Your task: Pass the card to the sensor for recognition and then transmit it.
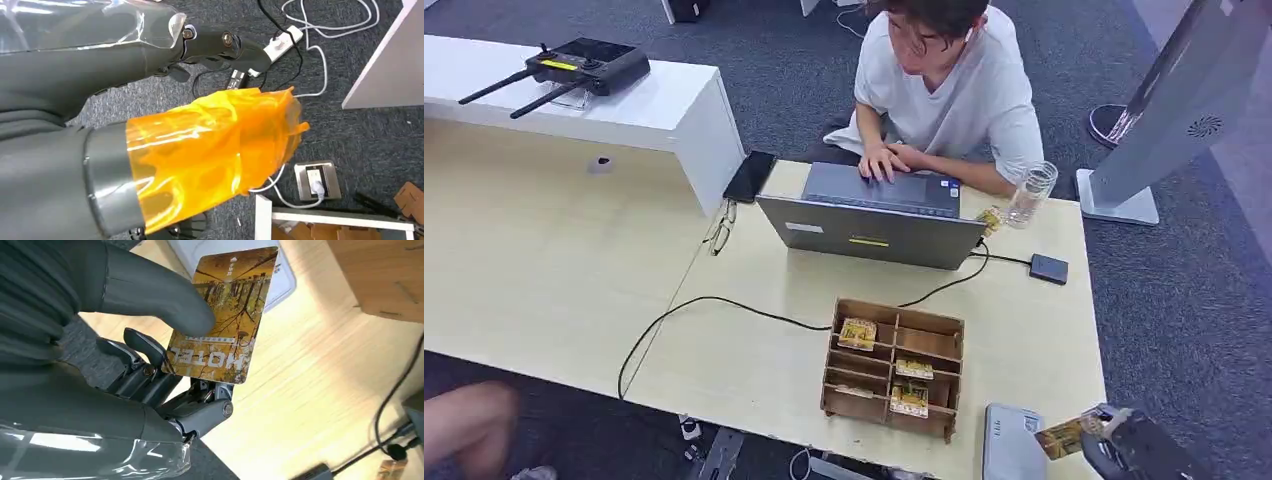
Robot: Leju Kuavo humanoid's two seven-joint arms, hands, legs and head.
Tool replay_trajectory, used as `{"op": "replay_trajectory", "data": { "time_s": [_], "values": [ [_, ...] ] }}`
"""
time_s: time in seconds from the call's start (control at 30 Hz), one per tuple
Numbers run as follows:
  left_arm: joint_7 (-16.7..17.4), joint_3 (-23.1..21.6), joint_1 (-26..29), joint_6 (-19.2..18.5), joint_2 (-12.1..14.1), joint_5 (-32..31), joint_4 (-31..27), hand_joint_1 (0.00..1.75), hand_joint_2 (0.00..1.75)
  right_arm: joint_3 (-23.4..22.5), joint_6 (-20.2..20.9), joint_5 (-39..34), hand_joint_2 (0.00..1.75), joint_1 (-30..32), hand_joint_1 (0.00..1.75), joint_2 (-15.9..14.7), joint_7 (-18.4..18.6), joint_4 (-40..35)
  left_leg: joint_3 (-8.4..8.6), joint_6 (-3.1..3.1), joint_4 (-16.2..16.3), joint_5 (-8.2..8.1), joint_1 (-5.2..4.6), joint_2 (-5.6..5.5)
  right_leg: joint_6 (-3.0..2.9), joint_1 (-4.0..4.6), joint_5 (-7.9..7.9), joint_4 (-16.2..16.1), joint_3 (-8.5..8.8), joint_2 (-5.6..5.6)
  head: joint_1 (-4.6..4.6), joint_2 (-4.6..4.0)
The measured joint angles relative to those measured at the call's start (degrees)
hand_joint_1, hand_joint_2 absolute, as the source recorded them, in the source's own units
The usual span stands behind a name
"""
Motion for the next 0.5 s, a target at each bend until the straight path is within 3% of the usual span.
{"op": "replay_trajectory", "data": {
  "time_s": [0.5],
  "values": [
    [1.86,-0.46,-0.1,-0.74,-0.33,-1.36,0.0,0.0,0.0,8.79,1.7,7.3,1.75,-4.95,1.75,1.4,2.14,3.54,-0.01,0.01,-0.01,0.03,0.01,0.0,0.0,0.01,0.0,0.01,0.01,-0.03,0.02,0.0]
  ]
}}
